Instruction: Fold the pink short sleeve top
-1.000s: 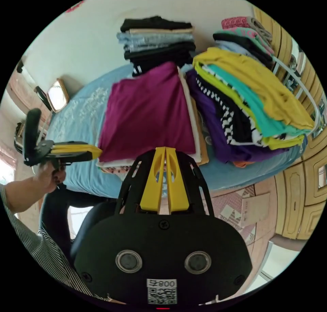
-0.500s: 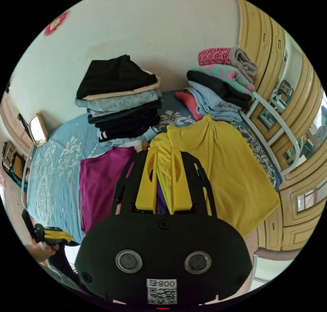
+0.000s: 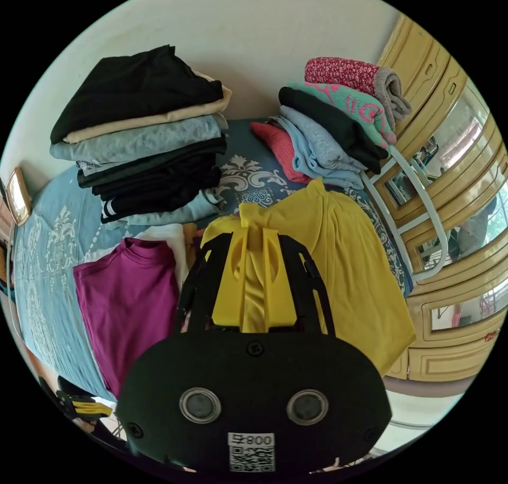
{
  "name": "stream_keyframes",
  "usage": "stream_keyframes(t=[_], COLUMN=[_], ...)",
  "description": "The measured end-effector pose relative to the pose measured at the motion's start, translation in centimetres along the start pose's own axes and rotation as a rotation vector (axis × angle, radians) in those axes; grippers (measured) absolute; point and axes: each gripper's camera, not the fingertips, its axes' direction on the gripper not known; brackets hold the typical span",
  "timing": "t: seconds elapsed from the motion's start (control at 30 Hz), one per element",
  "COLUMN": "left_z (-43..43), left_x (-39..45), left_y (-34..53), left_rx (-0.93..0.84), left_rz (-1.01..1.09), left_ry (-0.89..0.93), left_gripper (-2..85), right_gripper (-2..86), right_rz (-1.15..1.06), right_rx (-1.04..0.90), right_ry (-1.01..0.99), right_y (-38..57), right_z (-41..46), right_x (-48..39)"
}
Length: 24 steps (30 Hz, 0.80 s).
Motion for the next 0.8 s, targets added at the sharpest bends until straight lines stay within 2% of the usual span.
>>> stream_keyframes(t=[0.2, 0.57, 0.8], left_z=[-1.6, -7.2, -11.6], left_x=[-1.9, -6.2, -7.6], left_y=[4.0, 12.5, 19.3], left_rx=[-0.014, 0.029, 0.058], left_rz=[0.014, 0.000, 0.048], left_ry=[0.022, 0.058, 0.094], left_gripper=[0.1, 0.3, 0.2], right_gripper=[1.5, 0.6, 0.5], right_rz=[0.054, 0.283, 0.214], right_rx=[0.022, 0.322, 0.484], right_ry=[-0.025, -0.540, -0.705], right_y=[-3.5, -4.5, -7.1], right_z=[0.7, -8.9, -18.9], right_x=[5.5, 24.8, 32.5])
